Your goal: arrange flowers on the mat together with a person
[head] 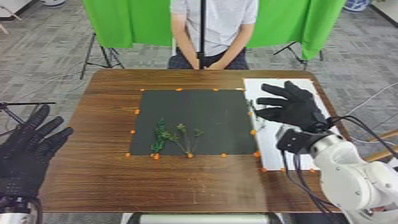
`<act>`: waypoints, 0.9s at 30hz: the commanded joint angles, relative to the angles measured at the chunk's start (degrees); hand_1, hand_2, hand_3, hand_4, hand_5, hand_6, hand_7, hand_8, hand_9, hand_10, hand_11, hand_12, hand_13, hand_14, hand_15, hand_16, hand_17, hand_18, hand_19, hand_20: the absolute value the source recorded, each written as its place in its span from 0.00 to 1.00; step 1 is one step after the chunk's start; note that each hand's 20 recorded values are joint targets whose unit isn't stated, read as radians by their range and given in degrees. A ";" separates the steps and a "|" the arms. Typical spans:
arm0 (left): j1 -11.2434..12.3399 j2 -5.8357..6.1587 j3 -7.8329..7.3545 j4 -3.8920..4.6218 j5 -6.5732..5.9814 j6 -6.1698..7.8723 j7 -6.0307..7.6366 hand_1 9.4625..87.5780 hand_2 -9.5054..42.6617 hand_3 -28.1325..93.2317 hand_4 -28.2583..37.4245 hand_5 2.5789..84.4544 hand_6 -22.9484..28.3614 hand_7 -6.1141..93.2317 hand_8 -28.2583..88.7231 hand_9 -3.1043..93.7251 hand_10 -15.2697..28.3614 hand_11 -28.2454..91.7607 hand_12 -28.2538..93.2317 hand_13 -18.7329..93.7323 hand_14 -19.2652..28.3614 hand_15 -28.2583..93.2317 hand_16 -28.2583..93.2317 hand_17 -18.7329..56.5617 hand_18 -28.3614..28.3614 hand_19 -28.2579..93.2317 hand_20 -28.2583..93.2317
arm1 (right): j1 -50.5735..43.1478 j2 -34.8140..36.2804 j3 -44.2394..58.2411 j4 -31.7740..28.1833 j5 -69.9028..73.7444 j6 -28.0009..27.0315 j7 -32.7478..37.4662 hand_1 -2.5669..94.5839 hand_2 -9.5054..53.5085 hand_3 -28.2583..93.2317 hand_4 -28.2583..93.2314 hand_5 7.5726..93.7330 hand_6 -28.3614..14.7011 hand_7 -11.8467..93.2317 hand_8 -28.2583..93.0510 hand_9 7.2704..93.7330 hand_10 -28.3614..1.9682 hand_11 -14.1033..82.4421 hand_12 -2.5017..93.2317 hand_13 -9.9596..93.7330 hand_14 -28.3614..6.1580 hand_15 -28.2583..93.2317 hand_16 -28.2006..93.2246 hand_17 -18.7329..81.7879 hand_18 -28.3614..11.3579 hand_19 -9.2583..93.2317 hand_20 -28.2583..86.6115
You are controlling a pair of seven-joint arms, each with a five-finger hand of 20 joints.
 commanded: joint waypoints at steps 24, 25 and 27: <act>0.88 3.78 1.59 0.18 -3.05 1.23 4.38 0.07 0.30 0.84 0.00 0.33 0.50 0.15 0.18 0.33 0.67 0.35 0.34 0.37 0.86 0.56 0.20 0.17 0.89 0.59 0.38 | 0.10 1.16 -0.19 1.72 3.86 -2.89 -4.68 0.19 0.32 0.83 0.04 0.49 0.62 0.22 0.14 0.50 0.27 0.27 0.18 0.49 0.15 0.59 0.32 0.26 0.00 0.60 0.35; 0.82 3.77 1.59 0.19 -3.09 1.30 4.34 0.07 0.30 0.84 0.00 0.33 0.50 0.15 0.17 0.33 0.67 0.35 0.34 0.37 0.86 0.56 0.20 0.17 0.89 0.59 0.38 | 0.23 1.10 -0.27 1.73 3.94 -2.88 -4.66 0.19 0.32 0.83 0.04 0.49 0.62 0.22 0.14 0.50 0.27 0.27 0.18 0.49 0.15 0.59 0.32 0.26 0.00 0.60 0.35; 1.02 4.16 1.55 0.12 -3.55 1.47 4.56 0.07 0.30 0.84 0.00 0.33 0.50 0.15 0.17 0.33 0.67 0.35 0.34 0.37 0.86 0.56 0.20 0.17 0.89 0.59 0.38 | 0.12 0.95 -0.15 1.63 3.40 -3.01 -4.32 0.19 0.32 0.83 0.04 0.50 0.62 0.22 0.14 0.51 0.28 0.27 0.18 0.49 0.15 0.59 0.32 0.26 0.00 0.60 0.35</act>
